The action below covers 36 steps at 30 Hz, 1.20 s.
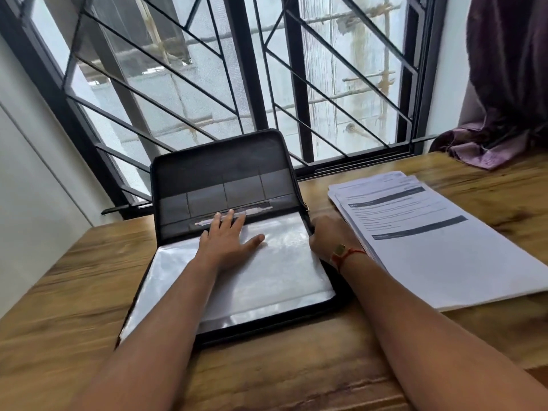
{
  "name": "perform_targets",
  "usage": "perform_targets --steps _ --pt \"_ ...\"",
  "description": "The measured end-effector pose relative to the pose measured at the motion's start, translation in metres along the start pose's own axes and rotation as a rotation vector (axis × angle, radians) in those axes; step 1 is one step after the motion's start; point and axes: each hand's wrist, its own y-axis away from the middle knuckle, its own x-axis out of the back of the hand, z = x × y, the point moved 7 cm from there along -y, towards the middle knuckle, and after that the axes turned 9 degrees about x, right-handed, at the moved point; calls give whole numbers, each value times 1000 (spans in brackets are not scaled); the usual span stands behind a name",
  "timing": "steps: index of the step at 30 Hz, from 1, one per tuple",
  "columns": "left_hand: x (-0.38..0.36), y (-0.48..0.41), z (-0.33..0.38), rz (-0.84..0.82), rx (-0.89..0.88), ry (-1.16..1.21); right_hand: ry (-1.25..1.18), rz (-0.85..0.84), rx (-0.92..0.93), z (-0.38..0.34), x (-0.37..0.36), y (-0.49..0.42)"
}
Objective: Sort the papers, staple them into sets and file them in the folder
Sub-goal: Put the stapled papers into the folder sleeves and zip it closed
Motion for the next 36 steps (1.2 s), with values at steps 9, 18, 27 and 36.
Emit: perform_targets --steps 9,18,27,36 --pt "-11 -3 -4 10 -6 12 43 29 -27 -4 7 6" --pt "-8 1 -3 -2 -30 20 290 38 -362 38 79 21" --pt "-9 1 -3 -8 -42 24 381 -130 -220 70 72 9" --pt "-10 -3 -5 2 -41 11 422 -559 -37 93 58 -53"
